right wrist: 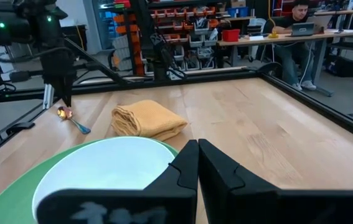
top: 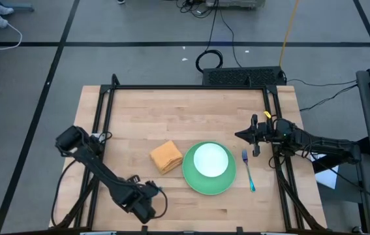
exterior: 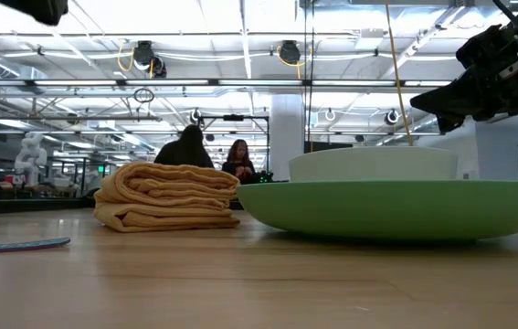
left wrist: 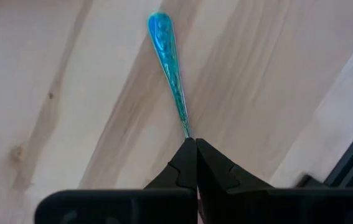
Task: Set table place
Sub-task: Put the purple spoon into the white bowl
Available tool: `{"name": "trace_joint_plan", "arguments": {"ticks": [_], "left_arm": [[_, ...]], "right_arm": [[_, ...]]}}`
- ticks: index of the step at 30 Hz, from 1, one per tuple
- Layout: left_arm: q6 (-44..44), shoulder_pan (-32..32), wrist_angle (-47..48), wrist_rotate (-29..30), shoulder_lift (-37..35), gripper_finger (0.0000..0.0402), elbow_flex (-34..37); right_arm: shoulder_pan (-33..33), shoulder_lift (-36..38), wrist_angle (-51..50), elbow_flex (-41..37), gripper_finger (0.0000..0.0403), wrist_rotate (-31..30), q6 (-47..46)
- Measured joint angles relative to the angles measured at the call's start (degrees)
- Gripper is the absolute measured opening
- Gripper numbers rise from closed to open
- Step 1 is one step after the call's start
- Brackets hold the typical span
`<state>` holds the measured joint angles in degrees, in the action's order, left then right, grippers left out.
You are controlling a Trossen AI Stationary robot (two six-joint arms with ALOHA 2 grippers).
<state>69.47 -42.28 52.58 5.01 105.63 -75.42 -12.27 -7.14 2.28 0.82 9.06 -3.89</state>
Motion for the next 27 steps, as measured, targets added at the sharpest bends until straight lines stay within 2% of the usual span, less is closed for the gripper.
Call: {"name": "trace_joint_plan", "arguments": {"ticks": [16,27], "left_arm": [[-1.82,0.31,-0.2,-1.02,1.02,0.0003,0.0],[-4.44,0.31,-1.96,-0.71,1.02,0.0058,0.04]], "right_arm": [[0.0,-0.09,0.0,0.01,0.0,-0.02,-0.05],[0.0,-0.09,0.01,0.0,0.0,-0.02,0.01]]}}
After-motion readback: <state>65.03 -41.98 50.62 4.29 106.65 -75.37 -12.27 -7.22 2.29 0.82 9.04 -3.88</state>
